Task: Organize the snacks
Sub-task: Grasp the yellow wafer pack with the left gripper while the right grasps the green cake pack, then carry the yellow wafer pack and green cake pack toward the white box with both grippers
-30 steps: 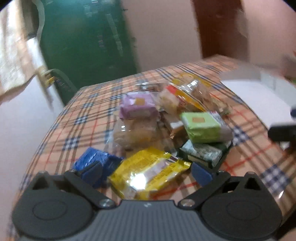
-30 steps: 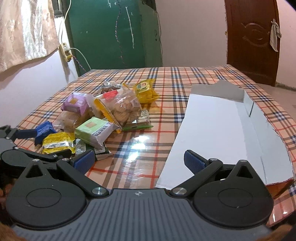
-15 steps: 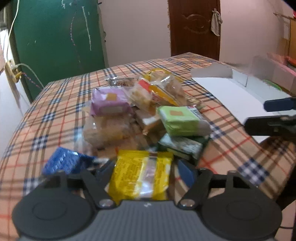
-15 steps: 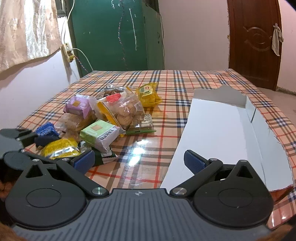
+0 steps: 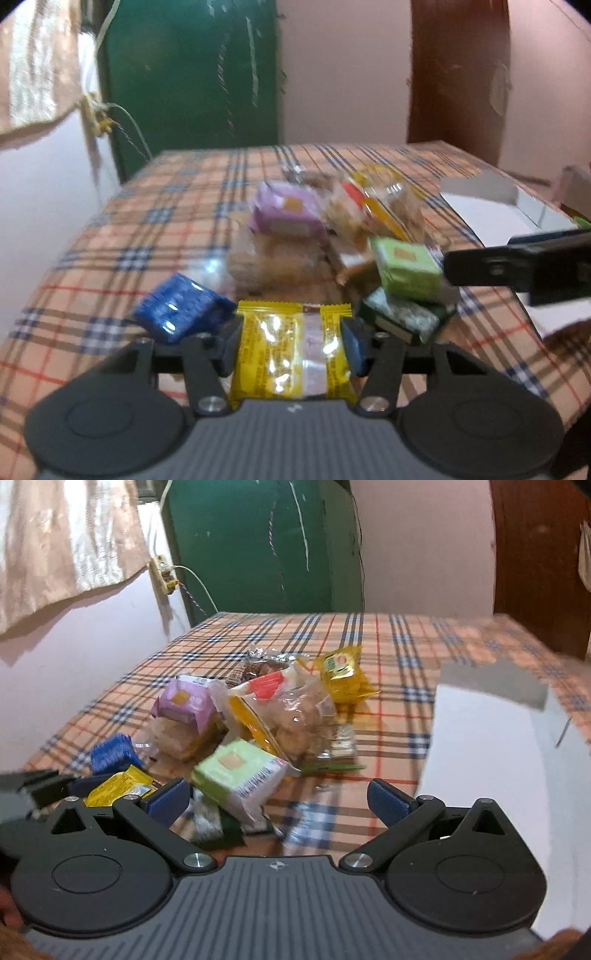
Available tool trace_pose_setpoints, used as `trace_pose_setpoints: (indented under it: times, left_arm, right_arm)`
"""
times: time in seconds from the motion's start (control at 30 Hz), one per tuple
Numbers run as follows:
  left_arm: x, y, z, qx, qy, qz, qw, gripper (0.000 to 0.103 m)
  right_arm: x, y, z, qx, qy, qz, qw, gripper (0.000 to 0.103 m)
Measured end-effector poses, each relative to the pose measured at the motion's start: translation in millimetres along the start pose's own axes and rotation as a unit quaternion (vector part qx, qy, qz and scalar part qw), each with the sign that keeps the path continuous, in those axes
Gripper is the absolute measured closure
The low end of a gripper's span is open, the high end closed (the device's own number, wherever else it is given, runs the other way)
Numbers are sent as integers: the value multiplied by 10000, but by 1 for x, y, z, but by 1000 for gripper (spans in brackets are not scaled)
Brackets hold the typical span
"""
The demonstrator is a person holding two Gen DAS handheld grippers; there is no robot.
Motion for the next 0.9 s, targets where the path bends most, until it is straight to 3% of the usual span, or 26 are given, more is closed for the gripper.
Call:
trace_pose_setpoints:
  times: [0.13,0.3,0.33,0.37,0.4,0.9]
  left_arm:
    - [-2,0,8,-311,148,-113,9993,49]
    - [-4,4,21,-392,427,-209,9981,49]
    - [-4,3,22,-401,439,-210,9980,49]
    - [-4,2,23,-401,454,-206,9980,49]
    - [-3,3,23,-403,467,-204,9979,49]
    - [-12,6,5,-302,411,-318,9982,49]
  right_arm:
    - [-6,-17,18,75,-182,204,9996,0]
    - [-1,-44,40,310,-178,475,9982,0]
    - [0,-49,44,379,-96,499,9980,4]
    - [2,-51,46,384,-68,541,9978,25]
    - [3,-52,46,333,-86,513,9981,31]
    - [3,-19,15,189,-65,111,9997,34]
Point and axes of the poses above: each gripper's, at about its wrist camera, not at the fingertips, and y roughly against the way its jaws point, z to its left, x to its underside, the point moved 1 cm from there along -y, roughly the way its jaws point, and after that the axes turned 15 degrees about x, right-handed, at the moved point
